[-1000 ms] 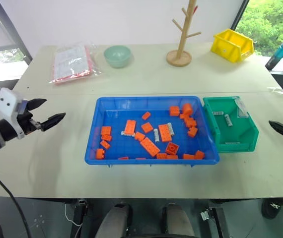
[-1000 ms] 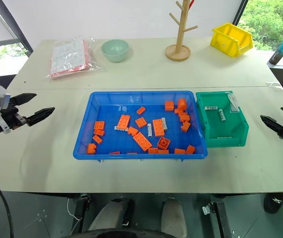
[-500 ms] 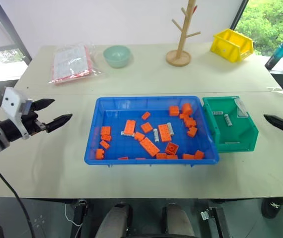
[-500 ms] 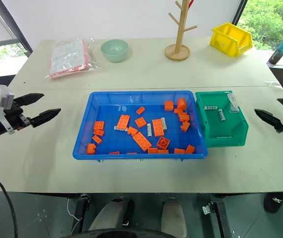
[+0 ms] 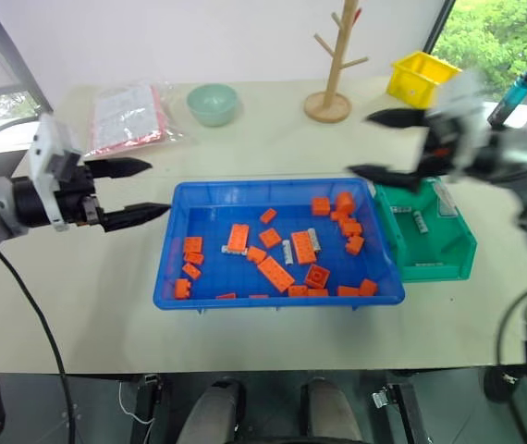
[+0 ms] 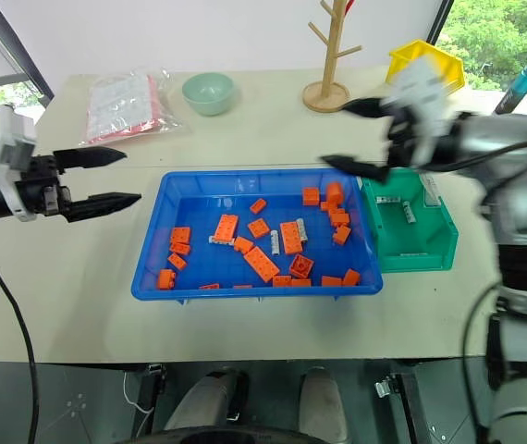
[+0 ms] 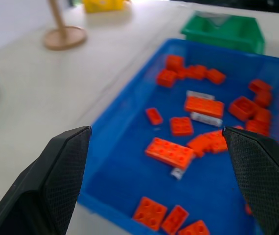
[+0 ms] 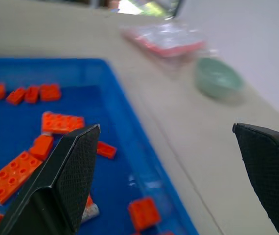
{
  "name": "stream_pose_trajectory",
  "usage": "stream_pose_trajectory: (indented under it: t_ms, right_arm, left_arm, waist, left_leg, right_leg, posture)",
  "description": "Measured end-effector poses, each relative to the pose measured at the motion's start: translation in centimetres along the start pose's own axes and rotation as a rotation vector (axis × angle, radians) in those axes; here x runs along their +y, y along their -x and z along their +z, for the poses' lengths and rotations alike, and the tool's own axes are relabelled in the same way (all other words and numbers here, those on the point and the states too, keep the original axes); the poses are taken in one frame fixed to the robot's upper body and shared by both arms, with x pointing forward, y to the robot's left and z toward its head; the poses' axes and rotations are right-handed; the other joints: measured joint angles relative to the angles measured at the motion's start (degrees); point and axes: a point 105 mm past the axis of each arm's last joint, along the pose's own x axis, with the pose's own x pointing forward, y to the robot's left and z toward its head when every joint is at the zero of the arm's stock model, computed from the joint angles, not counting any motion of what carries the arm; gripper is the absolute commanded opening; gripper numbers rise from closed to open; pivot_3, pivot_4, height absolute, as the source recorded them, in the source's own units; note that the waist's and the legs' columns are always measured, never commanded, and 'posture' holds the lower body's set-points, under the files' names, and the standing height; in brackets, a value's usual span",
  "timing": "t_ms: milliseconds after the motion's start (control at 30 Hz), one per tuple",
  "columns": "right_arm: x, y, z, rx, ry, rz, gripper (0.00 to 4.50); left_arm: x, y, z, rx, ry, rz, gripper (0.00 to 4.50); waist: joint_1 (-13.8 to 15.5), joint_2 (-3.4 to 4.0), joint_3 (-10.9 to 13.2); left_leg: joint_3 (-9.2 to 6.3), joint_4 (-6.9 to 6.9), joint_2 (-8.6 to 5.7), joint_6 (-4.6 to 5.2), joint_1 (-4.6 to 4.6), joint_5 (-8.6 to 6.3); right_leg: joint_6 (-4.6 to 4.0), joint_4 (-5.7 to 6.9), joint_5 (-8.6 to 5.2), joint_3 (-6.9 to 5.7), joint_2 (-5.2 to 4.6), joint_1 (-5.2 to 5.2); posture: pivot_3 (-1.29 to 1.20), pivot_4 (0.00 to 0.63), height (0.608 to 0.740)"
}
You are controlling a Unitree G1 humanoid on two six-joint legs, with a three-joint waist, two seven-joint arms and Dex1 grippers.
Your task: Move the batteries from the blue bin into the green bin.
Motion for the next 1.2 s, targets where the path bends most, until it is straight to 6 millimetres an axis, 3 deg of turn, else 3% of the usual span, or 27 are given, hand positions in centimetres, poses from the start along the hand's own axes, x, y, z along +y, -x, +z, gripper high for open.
stream_pose_trajectory:
  t_ms: [133,267,400,700,967,1167,1200]
  right_arm:
    - [2.1,-5.0,-2.2,0.055,0.160,0.086,4.47]
    - [3.2,-7.3,-3.5,0.088,0.350,0.129,4.47]
    - [6.0,-9.6,-4.8,0.071,0.447,0.242,4.47]
    - [6.5,-12.0,-5.4,0.048,0.477,0.272,4.47]
    - [7.7,-13.0,-6.4,0.041,0.501,0.301,4.47]
    - [7.7,-14.0,-5.9,0.011,0.535,0.280,4.47]
    - [7.8,-14.2,-5.9,0.008,0.536,0.274,4.23]
  left_arm:
    - [-0.7,-1.2,-0.8,0.033,-0.005,-0.062,4.50]
    - [-1.8,-1.7,-0.9,0.046,-0.014,-0.103,4.50]
    - [-3.6,-2.1,-1.6,0.067,0.005,-0.158,4.50]
    - [-5.1,-1.5,-1.8,0.089,0.044,-0.181,4.50]
    - [-5.1,-1.4,-1.7,0.080,0.050,-0.160,4.50]
    - [-4.7,-1.4,-1.1,0.068,0.031,-0.138,4.50]
    - [-4.7,-1.4,-1.1,0.068,0.031,-0.136,4.50]
  waist:
    - [0.00,-0.03,0.01]
    - [-0.20,-0.04,0.02]
    - [-1.39,-0.04,0.02]
    - [-1.61,-0.02,0.03]
    - [-1.67,-0.02,0.03]
    - [-1.93,-0.02,0.03]
    - [-1.97,-0.02,0.03]
  left_leg:
    - [-0.14,0.05,-0.09,0.00,-0.08,0.00]
    - [-0.19,0.04,-0.10,-0.01,-0.08,0.01]
    - [-0.22,0.02,-0.07,-0.04,-0.07,0.02]
    - [-0.27,-0.02,-0.03,-0.08,-0.05,0.04]
    - [-0.33,0.00,-0.06,-0.08,-0.05,0.05]
    - [-0.33,-0.01,-0.05,-0.10,-0.03,0.06]
    - [-0.34,-0.02,-0.06,-0.10,-0.03,0.06]
  right_leg:
    - [0.00,0.05,0.00,-0.04,0.00,-0.04]
    - [0.00,0.04,0.00,-0.05,0.03,-0.06]
    - [0.00,0.08,0.00,-0.07,0.07,-0.05]
    - [-0.01,0.06,0.00,-0.07,0.12,-0.08]
    - [-0.01,0.07,0.00,-0.07,0.12,-0.07]
    - [-0.01,0.08,0.00,-0.07,0.13,-0.06]
    - [-0.01,0.08,0.00,-0.07,0.13,-0.06]
  posture:
    - [0.00,0.150,0.719]
    - [0.00,0.150,0.719]
    - [0.00,0.150,0.719]
    - [0.00,0.150,0.719]
    - [0.00,0.150,0.719]
    - [0.00,0.150,0.719]
    - [0.00,0.150,0.719]
